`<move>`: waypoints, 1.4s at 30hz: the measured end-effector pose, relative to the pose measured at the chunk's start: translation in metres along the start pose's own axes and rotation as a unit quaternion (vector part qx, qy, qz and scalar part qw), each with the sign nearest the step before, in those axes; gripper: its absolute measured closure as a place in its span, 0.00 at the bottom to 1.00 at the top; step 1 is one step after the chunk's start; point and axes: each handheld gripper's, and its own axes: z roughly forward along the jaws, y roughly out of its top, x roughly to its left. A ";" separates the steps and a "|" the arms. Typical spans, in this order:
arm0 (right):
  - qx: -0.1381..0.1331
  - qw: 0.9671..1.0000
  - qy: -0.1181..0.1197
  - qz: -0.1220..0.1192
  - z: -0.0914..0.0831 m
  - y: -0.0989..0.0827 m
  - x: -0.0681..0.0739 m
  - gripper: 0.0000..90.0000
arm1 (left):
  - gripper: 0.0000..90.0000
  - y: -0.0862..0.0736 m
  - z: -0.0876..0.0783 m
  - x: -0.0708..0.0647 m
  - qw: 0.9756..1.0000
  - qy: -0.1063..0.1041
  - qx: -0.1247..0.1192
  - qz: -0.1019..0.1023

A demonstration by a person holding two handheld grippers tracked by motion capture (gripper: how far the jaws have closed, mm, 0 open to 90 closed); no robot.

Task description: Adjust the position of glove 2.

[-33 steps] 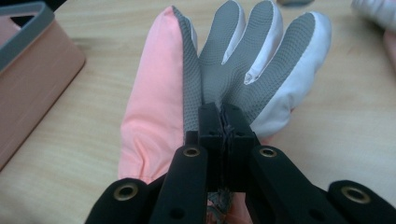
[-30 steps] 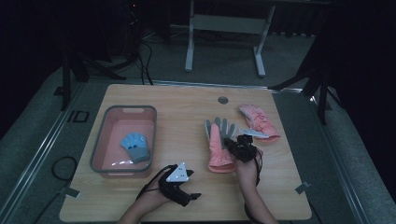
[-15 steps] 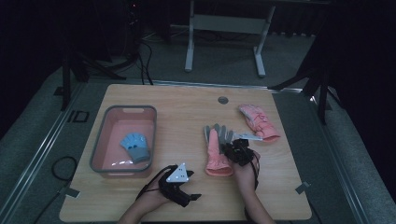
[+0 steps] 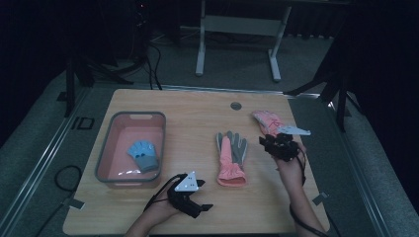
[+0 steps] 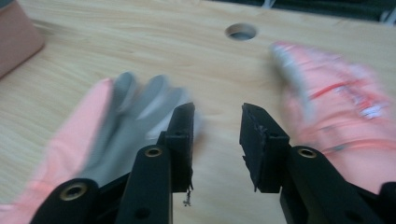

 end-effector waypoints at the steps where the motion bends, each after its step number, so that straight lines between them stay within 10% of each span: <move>1: 0.000 1.000 -0.004 -0.007 -0.002 0.002 -0.011 0.73 | 0.17 0.000 0.000 0.000 1.000 0.000 0.000 0.001; 10: 0.011 1.000 0.001 -0.016 0.012 0.020 -0.077 0.72 | 0.17 0.000 0.001 -0.003 1.000 0.002 0.007 0.009; 21: 0.058 0.998 0.011 -0.012 0.050 0.036 -0.100 0.70 | 0.17 -0.001 0.002 -0.002 1.000 0.000 0.003 0.007; 32: 0.117 0.993 -0.010 -0.004 0.086 0.014 -0.115 0.64 | 0.17 -0.002 0.002 -0.003 1.000 -0.002 0.006 0.011; 42: 0.093 0.994 -0.012 0.058 0.082 0.005 -0.115 0.98 | 0.17 -0.002 0.002 -0.002 1.000 0.000 0.004 0.008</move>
